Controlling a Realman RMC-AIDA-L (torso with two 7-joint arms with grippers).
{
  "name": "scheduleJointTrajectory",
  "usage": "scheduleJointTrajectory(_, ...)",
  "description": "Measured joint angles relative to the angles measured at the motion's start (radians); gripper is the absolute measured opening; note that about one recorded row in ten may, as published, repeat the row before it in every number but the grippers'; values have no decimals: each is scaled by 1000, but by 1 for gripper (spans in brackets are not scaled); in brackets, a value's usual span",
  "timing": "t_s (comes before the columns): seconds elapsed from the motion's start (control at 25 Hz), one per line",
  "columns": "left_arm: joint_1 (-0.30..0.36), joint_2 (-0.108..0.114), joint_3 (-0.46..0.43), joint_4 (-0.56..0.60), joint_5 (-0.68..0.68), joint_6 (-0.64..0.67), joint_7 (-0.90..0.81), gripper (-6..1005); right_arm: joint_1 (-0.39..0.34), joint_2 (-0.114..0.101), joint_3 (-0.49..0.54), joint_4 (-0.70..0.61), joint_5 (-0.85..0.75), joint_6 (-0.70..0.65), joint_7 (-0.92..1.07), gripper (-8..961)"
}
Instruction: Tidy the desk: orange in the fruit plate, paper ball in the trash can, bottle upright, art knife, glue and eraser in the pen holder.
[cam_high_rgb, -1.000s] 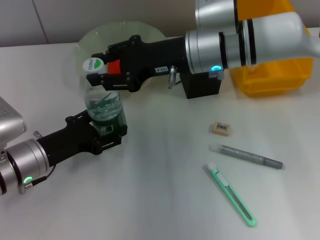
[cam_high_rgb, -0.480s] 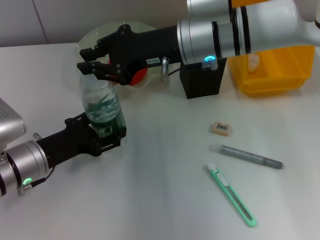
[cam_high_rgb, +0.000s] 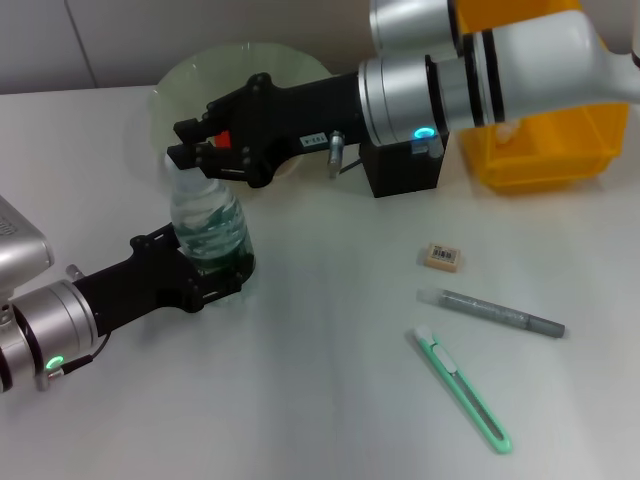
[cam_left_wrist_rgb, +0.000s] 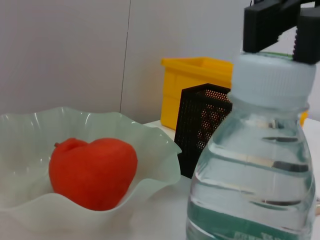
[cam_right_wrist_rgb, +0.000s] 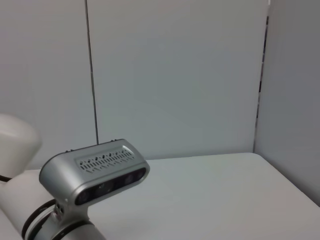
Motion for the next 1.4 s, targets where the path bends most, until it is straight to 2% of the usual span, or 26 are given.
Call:
scheduleJointTrajectory(0.04, 0, 0, 0, 0, 0, 0, 0, 778, -3, 1, 0, -1, 1, 0, 2, 129)
scheduleJointTrajectory(0.28, 4, -1, 1, 0, -3, 3, 0, 778, -34, 2, -3, -36, 6, -10, 7, 315)
scheduleJointTrajectory(0.56, 6, 0, 0, -4, -7, 4, 0, 778, -68, 3, -13, -112, 5, -47, 47, 336)
scheduleJointTrajectory(0.8, 8, 0, 0, -4, -8, 6, 0, 778, -88, 0, -61, -171, 3, -47, 103, 335)
scheduleJointTrajectory(0.92, 12, 0, 1, 0, -7, 7, 0, 778, -94, 0, -69, -174, 1, -47, 111, 335)
scheduleJointTrajectory(1.24, 17, 0, -8, 3, -3, 29, 0, 778, -131, 0, -70, -185, 7, -49, 106, 423)
scheduleJointTrajectory(1.4, 18, 0, -9, 5, -3, 37, 2, 778, -141, -1, -70, -186, 7, -51, 104, 433)
